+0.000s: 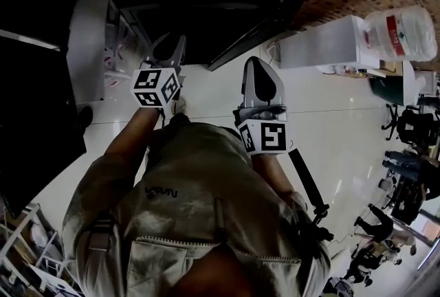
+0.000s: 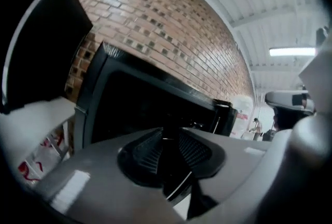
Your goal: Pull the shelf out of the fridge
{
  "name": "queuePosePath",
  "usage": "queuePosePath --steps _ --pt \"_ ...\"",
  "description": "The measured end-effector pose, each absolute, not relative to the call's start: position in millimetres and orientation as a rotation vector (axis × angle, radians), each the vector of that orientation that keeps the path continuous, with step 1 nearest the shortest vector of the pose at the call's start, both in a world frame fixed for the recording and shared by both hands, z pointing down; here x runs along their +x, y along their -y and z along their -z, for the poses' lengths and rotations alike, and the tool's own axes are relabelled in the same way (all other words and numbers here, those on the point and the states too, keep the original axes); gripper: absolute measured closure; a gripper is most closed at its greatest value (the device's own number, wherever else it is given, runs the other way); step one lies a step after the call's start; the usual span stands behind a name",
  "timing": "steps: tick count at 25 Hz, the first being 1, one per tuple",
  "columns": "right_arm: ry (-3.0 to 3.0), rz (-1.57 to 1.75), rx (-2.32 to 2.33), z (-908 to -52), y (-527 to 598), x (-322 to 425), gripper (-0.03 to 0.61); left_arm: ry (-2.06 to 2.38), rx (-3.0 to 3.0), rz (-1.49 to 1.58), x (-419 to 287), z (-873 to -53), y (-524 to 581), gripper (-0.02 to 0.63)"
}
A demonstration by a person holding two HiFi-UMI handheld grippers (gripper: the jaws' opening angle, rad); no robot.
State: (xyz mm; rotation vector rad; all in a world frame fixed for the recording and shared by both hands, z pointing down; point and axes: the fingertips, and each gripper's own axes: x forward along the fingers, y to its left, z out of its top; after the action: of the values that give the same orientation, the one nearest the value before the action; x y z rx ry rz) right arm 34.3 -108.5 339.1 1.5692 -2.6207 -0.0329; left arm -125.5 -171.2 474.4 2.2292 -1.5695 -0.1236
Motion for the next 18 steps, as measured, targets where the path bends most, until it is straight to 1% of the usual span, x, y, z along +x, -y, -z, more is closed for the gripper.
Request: queuePosePath --steps 4,6,9,14,18 --pt "2.587 0.069 1.602 -334.1 127.2 31.0 0.578 1.432 2.052 0.256 -136.0 -509.6 224.5 0.486" --pt "2.584 0.082 1.630 -325.8 133.1 30.3 0.578 1.379 1.940 0.354 -140.1 -523.9 241.3 0.461" --pt "2.563 0.089 1.646 -321.2 136.4 34.0 0.578 1.327 1.775 0.485 -145.0 -543.7 260.4 0.443" --pt "2.546 0.097 1.643 -318.9 145.2 40.8 0.578 1.305 1.599 0.629 -152.1 -564.1 282.5 0.440" --pt "2.543 0.094 1.618 -322.0 151.1 40.2 0.578 1.306 1.568 0.684 -157.7 -567.6 298.3 0.440"
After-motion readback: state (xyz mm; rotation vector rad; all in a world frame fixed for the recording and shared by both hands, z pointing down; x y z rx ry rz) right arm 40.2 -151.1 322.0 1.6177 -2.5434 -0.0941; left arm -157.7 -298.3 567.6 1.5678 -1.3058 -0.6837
